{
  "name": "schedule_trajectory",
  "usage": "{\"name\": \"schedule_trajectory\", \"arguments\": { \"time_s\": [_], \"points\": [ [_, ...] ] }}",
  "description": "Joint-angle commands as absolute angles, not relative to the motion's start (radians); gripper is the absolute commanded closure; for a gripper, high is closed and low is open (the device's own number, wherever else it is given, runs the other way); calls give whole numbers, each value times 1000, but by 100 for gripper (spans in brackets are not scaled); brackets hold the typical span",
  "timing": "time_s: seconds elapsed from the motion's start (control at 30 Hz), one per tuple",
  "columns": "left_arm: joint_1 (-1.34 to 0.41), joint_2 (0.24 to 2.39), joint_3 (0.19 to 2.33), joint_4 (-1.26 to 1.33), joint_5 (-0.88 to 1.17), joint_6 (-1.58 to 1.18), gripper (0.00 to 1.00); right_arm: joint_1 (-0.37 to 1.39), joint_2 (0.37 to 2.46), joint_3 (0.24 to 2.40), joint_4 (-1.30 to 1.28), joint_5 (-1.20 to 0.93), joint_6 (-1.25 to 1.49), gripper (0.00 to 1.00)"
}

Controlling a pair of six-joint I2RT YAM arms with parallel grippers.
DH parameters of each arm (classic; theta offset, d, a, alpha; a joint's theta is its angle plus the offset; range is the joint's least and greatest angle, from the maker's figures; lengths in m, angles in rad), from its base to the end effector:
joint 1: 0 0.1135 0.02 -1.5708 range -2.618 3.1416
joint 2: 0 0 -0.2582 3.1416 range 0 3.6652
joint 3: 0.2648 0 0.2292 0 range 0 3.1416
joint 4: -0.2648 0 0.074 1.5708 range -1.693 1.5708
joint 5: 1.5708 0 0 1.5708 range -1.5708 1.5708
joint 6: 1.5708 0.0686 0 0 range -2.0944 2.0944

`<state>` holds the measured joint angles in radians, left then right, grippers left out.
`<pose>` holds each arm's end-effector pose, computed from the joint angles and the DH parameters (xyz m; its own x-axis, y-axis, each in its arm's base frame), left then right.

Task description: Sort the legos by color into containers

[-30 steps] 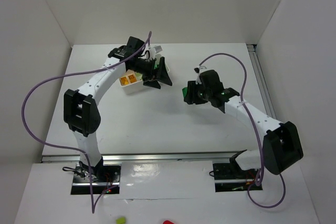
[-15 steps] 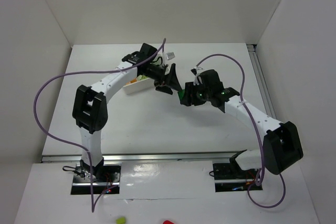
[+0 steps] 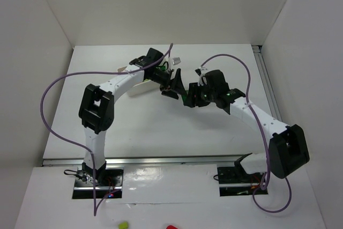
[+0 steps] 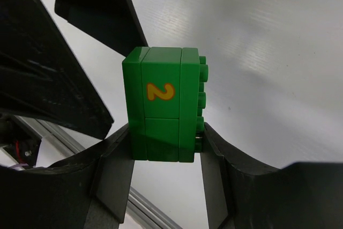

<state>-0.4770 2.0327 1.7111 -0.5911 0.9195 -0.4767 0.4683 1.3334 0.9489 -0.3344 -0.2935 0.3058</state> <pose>0.3610 -0.2480 0.2402 -0.9505 0.1781 -0.2547 0.3087 0.4467 -0.8397 0.2516 0.1495 0.2451 -0.7490 -0.0559 -0.6603 -0.4204 0.8103 0.4082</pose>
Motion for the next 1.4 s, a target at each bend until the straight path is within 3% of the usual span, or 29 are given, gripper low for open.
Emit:
{"name": "schedule_trajectory", "arguments": {
  "time_s": [0.0,0.27,0.53,0.67,0.77,0.93,1.0,1.07,1.1,1.17,1.27,1.37],
  "points": [
    [-483,2048,1707,-529,934,-491,16,463,1305,999,-290,-325,310,54],
    [-462,1980,1577,-339,914,-624,25,472,1296,999,-308,-325,310,56],
    [-462,2000,1577,-339,966,-634,33,472,1307,999,-299,-316,310,57],
    [-462,2000,1566,-330,997,-634,51,482,1318,1009,-299,-307,310,57],
    [-462,2000,1575,-330,1023,-634,73,492,1339,1028,-299,-295,310,57],
    [-462,2000,1575,-330,1032,-634,84,521,1348,1049,-319,-276,299,61],
    [-462,2000,1575,-330,1032,-624,100,522,1348,1049,-319,-267,299,61],
    [-462,2000,1575,-353,1022,-624,100,522,1348,1049,-339,-255,299,53],
    [-453,2000,1586,-353,1022,-615,100,522,1348,1049,-339,-241,299,34],
    [-436,2000,1586,-380,1012,-603,100,522,1338,1081,-376,-241,290,19],
    [-385,2000,1598,-425,1064,-519,100,461,1292,1091,-388,-322,290,16],
    [-350,2000,1621,-466,1133,-428,100,399,1241,1059,-352,-512,316,19]
  ]
}}
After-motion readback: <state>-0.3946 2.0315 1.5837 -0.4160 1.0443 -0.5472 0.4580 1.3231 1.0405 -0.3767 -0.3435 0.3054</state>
